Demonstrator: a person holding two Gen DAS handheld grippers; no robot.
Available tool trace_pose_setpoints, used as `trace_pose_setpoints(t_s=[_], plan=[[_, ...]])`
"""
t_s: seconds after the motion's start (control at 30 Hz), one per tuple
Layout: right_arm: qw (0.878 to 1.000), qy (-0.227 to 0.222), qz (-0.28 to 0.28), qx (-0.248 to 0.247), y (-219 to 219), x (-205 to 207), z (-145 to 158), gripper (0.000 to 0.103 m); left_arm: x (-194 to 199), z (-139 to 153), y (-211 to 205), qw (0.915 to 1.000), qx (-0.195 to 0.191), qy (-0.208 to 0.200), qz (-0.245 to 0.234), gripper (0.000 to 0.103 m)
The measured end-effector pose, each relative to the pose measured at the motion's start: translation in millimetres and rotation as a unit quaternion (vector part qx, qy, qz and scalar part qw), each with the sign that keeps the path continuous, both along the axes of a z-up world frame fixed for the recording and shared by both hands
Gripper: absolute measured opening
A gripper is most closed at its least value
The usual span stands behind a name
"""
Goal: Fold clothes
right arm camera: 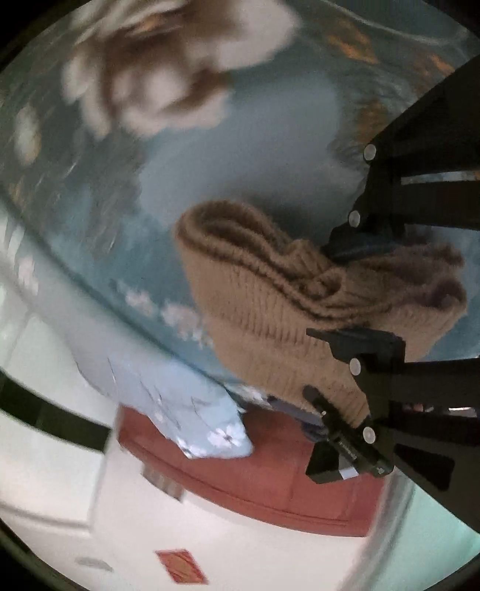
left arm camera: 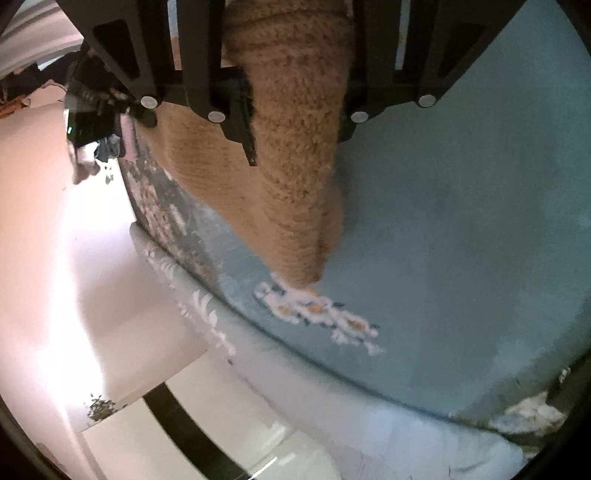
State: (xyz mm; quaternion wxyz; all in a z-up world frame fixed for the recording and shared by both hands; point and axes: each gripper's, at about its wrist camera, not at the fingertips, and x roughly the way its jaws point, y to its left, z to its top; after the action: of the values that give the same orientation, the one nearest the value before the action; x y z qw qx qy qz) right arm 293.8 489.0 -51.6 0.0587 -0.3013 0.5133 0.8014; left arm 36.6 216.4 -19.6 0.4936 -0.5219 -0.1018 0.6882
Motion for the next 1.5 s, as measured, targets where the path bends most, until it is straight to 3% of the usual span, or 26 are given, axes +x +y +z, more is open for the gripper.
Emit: trace_pose_setpoints(t_s=[0.2,0.47,0.63,0.9,0.97,1.07,1.2,1.5], plan=[[0.997,0.025,0.065,0.018,7,-15,33,0.033,36,23,-47,0.9966,0.044,0.036,0.059,0.031],[0.996,-0.024,0.088,0.01,3,-13,-18,0.033,51,-30,-60,0.9962,-0.019,0.017,0.083,0.033],[0.996,-0.023,0.084,-0.002,3,-7,-32,0.033,48,-47,-67,0.9942,0.001,-0.022,0.105,0.036],[0.995,-0.03,0.086,0.036,-2,-3,-18,0.042,30,-41,-72,0.9933,0.012,-0.061,0.098,0.052],[0.996,-0.03,0.079,0.039,-1,2,-17,0.047,24,-40,-72,0.9932,0.012,-0.066,0.095,0.061],[0.997,-0.031,0.058,0.027,5,13,-20,0.058,17,-43,-65,0.9939,0.003,-0.073,0.082,0.066],[0.999,-0.026,0.041,-0.02,11,17,-33,0.058,17,-57,-51,0.9943,-0.008,-0.09,0.057,0.067],[0.998,-0.025,0.05,-0.012,-7,-14,-36,0.058,21,-56,-41,0.9958,-0.004,-0.081,0.041,0.065]])
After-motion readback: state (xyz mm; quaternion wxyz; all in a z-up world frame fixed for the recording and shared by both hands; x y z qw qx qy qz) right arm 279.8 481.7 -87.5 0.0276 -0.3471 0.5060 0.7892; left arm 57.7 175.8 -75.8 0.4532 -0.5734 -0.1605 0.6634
